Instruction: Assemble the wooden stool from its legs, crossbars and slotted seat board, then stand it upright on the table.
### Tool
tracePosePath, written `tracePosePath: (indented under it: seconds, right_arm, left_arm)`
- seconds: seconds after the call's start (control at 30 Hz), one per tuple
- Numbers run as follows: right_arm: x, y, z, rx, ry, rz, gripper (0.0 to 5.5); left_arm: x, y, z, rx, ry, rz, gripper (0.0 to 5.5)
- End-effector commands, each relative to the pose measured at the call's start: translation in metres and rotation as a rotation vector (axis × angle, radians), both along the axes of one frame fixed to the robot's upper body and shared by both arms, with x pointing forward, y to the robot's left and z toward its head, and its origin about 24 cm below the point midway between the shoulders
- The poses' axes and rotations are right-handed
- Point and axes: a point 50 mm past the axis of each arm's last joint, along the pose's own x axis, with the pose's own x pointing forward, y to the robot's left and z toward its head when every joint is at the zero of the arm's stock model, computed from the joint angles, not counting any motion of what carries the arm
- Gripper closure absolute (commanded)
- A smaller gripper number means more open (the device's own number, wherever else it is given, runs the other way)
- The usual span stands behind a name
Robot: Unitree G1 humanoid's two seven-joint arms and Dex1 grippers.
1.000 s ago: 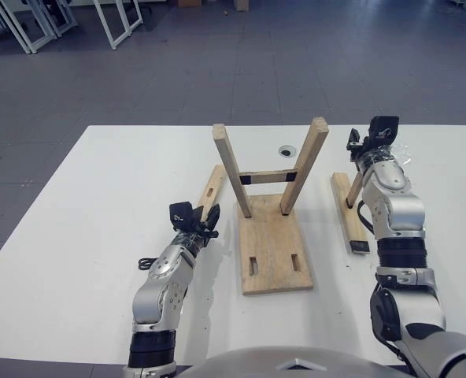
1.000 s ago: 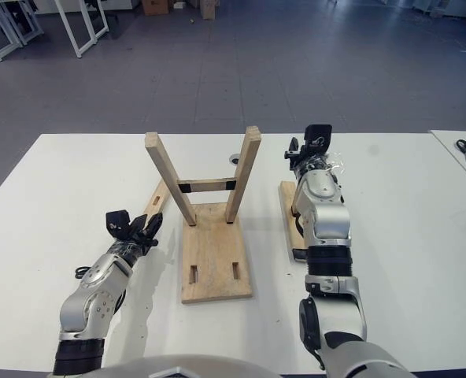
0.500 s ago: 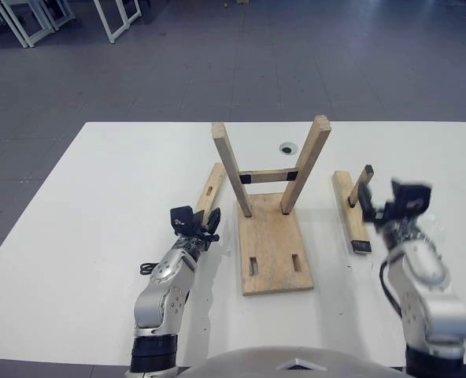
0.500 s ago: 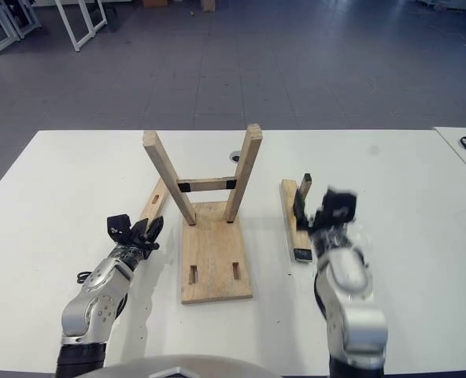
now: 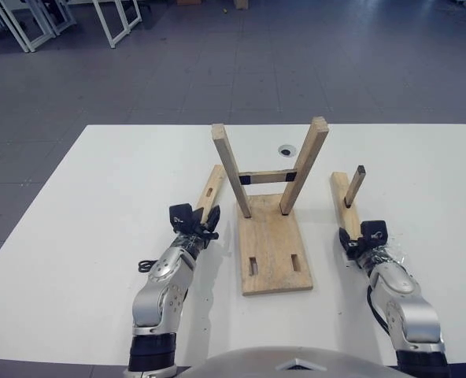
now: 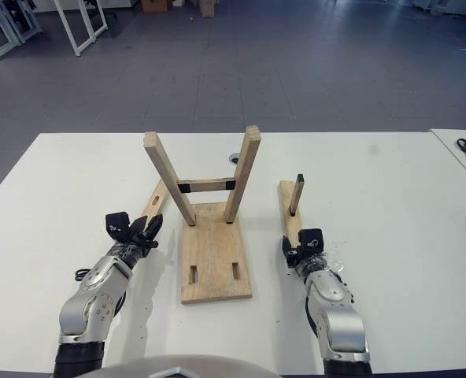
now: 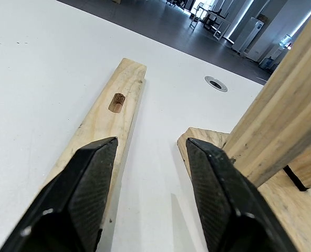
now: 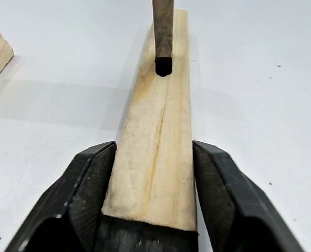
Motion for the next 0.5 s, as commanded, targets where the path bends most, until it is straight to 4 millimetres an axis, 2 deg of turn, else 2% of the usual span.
tracePosePath:
  seconds: [0.03,0.13,0.17,0.2,0.23,0.3,0.33,0.4,0.5]
  right_arm:
    - [0.003,-0.003,0.005,-0.017,-0.001,-0.006,3.50]
    - [0.010,-0.013,0.010,-0.016,-0.013,-0.056,3.50]
    - [0.017,-0.019,0.021,0.002,-0.056,-0.088,3.50]
    - [0.025,-0.026,0.037,0.027,-0.121,-0.117,3.50]
    - [0.036,-0.030,0.064,0.068,-0.236,-0.124,3.50]
    - [0.051,-0.027,0.119,0.210,-0.449,-0.059,3.50]
    - [0.053,-0.018,0.142,0.364,-0.516,0.040,3.50]
    - [0.044,0.005,0.173,0.710,-0.553,0.348,3.50]
    - [0.017,0.020,0.187,0.971,-0.478,0.713,3.50]
  left_arm:
    - [0.001,0.002,0.003,0.017,-0.002,-0.009,3.10]
    - [-0.001,0.002,0.005,0.007,-0.011,-0.016,3.10]
    - [-0.003,0.002,0.011,-0.040,-0.031,-0.051,3.10]
    - [-0.005,0.001,0.019,-0.083,-0.063,-0.106,3.10]
    - [-0.012,-0.001,0.032,-0.153,-0.105,-0.229,3.10]
    - [-0.032,-0.002,0.059,-0.299,-0.166,-0.508,3.10]
    - [-0.041,0.002,0.072,-0.389,-0.184,-0.640,3.10]
    - [-0.045,0.011,0.094,-0.566,-0.200,-0.834,2.90]
    - [-0.034,0.011,0.112,-0.665,-0.215,-0.932,2.46]
